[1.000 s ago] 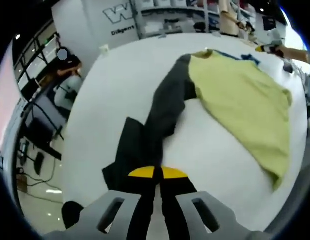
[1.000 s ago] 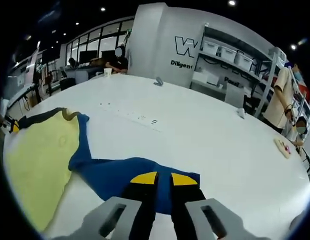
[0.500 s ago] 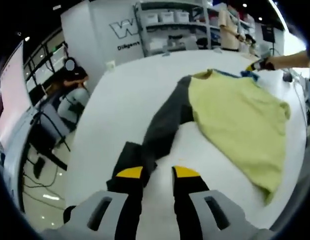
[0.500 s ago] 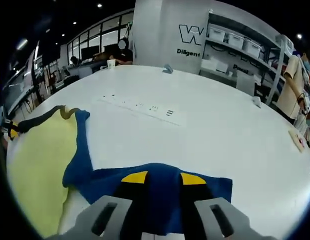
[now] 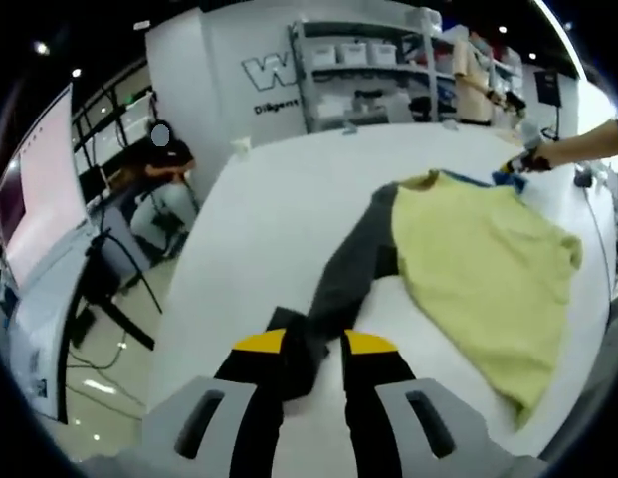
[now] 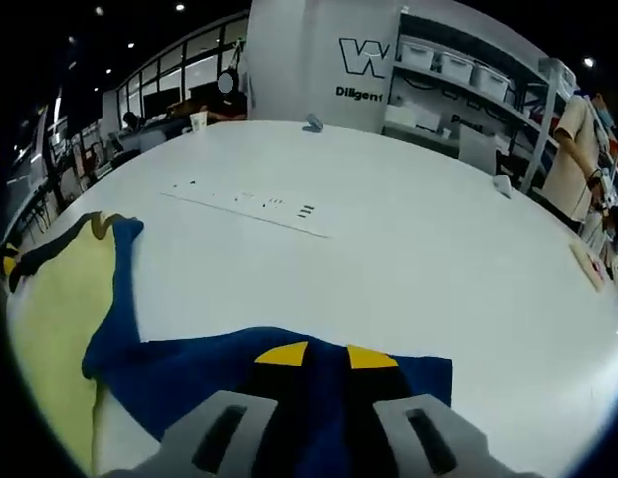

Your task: Fold the garment on the visible template until the final outline fits inside the template.

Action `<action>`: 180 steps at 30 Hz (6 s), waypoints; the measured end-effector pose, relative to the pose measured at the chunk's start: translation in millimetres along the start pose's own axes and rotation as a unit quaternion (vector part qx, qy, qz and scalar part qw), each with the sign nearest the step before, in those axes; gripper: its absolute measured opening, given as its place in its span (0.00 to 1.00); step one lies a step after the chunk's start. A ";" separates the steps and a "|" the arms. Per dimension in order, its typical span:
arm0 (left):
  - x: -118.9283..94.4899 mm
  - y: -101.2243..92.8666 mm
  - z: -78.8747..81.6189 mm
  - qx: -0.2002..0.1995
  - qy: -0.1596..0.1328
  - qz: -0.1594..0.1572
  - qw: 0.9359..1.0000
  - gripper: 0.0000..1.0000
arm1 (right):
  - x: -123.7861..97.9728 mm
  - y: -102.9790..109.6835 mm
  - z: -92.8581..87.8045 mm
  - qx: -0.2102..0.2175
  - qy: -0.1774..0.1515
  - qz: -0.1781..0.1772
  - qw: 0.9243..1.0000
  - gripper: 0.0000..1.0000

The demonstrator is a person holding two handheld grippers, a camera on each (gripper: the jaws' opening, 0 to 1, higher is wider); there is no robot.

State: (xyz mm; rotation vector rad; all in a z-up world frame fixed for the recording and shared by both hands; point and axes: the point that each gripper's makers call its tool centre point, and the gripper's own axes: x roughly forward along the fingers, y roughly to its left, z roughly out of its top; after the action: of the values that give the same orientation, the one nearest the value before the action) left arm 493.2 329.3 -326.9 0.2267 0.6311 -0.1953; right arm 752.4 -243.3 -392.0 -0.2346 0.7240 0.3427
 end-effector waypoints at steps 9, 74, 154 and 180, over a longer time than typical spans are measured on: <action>2.8 -7.5 1.1 -0.009 -0.002 -0.006 1.000 0.18 | -6.6 6.9 5.3 -0.051 0.014 0.006 0.999 0.00; -19.2 -108.7 -1.8 -0.016 0.014 -0.080 0.997 0.29 | -165.3 140.6 -97.7 -0.046 -0.060 0.047 0.996 0.00; -23.5 -107.5 -14.9 -0.049 0.026 -0.063 0.997 0.27 | -144.3 98.5 -127.6 -0.032 0.019 0.057 0.998 0.00; -32.5 -113.1 16.0 -0.059 -0.040 -0.103 0.992 0.62 | -144.4 -109.3 -38.3 0.005 -0.049 -0.162 0.985 0.00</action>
State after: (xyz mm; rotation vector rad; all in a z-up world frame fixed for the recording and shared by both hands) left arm 448.4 220.4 -311.7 0.0395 0.5835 -0.3634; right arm 670.6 -388.5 -311.5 -0.3186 0.5782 0.0394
